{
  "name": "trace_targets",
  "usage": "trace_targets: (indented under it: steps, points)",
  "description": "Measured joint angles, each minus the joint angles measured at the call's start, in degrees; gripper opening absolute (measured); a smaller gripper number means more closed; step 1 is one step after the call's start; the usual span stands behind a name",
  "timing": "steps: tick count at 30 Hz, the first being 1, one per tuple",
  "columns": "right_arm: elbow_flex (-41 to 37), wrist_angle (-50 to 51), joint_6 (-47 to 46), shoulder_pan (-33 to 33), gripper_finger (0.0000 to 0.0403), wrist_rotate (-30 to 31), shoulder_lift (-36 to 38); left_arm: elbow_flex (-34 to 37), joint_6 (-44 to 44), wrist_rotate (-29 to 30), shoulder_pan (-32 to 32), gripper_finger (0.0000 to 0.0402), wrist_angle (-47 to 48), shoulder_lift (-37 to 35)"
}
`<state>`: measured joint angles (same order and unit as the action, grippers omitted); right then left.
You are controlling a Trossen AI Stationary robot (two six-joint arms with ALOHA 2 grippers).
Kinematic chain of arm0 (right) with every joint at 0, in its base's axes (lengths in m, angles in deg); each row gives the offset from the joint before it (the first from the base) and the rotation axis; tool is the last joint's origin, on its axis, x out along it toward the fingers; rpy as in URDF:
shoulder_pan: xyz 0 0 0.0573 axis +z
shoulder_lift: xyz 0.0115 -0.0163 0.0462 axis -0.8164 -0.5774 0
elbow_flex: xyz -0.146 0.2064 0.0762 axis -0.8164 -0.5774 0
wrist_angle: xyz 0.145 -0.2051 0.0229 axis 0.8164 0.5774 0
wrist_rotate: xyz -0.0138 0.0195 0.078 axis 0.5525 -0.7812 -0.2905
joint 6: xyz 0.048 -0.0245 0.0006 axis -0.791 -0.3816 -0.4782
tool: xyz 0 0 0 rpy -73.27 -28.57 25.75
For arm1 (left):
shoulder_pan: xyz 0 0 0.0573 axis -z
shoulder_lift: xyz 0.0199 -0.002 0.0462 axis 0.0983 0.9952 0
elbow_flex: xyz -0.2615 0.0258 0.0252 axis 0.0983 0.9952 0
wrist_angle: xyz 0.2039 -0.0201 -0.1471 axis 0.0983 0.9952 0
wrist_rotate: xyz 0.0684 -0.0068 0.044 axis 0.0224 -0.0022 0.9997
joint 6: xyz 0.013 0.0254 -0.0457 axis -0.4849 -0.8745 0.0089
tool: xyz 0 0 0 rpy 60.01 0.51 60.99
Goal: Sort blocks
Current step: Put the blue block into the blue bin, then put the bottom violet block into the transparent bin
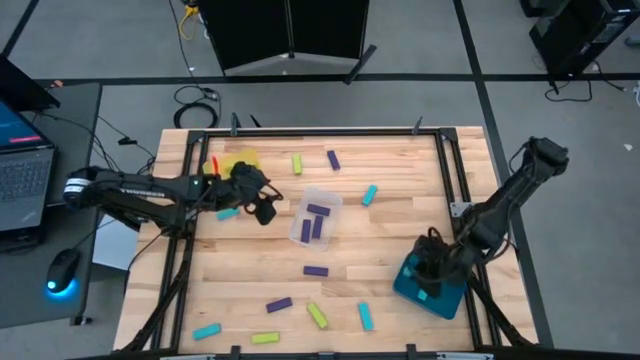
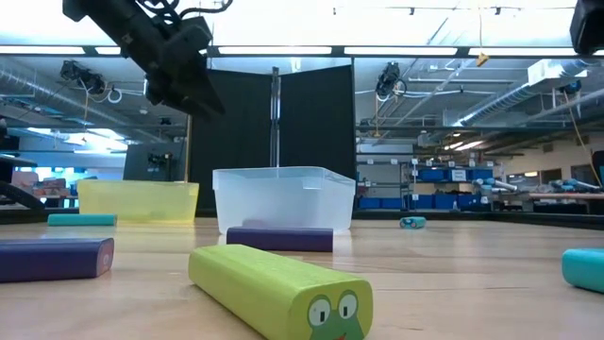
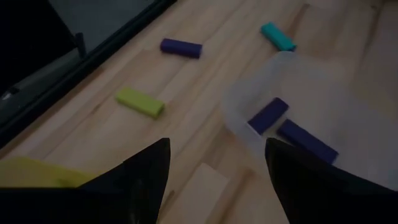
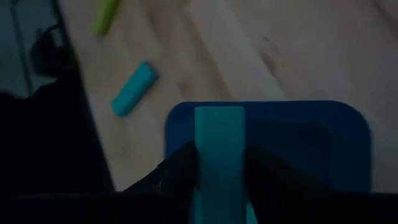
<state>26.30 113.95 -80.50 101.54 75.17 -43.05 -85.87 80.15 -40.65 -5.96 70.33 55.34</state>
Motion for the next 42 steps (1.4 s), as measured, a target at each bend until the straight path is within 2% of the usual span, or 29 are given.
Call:
trace_targets:
  steps: [6,11,17,22,30,37,42]
  points:
    - [0.0,2.6,-3.5,1.5,0.0189,1.1,-1.0,0.0,-1.9,-1.3,5.1,0.0269,-1.4,0.0]
    - [0.0,3.8,-3.5,1.5,0.0228,2.0,-1.0,0.0,-6.9,-1.4,10.3,0.0269,-12.3,0.0]
    - [0.0,1.9,0.2,1.5,0.0252,7.9,-0.9,0.0,-13.8,-5.8,16.1,0.0269,-26.4,0.0]
    - [0.1,-3.1,6.1,1.5,0.0255,15.5,-0.9,0.0,-18.0,-8.3,21.9,0.0269,-26.3,0.0]
    - [0.1,-20.6,24.9,-1.5,0.0252,27.5,-0.9,0.0,-14.1,-9.0,30.7,0.0269,-20.2,3.8]
    - [0.1,-41.9,48.5,-8.5,0.0259,28.9,-0.9,0.0,-6.5,-9.0,35.7,0.0268,-19.7,10.9]
    - [0.1,-53.1,63.4,-13.7,0.0258,28.4,-1.0,0.0,0.2,-8.9,37.6,0.0268,-19.7,18.2]
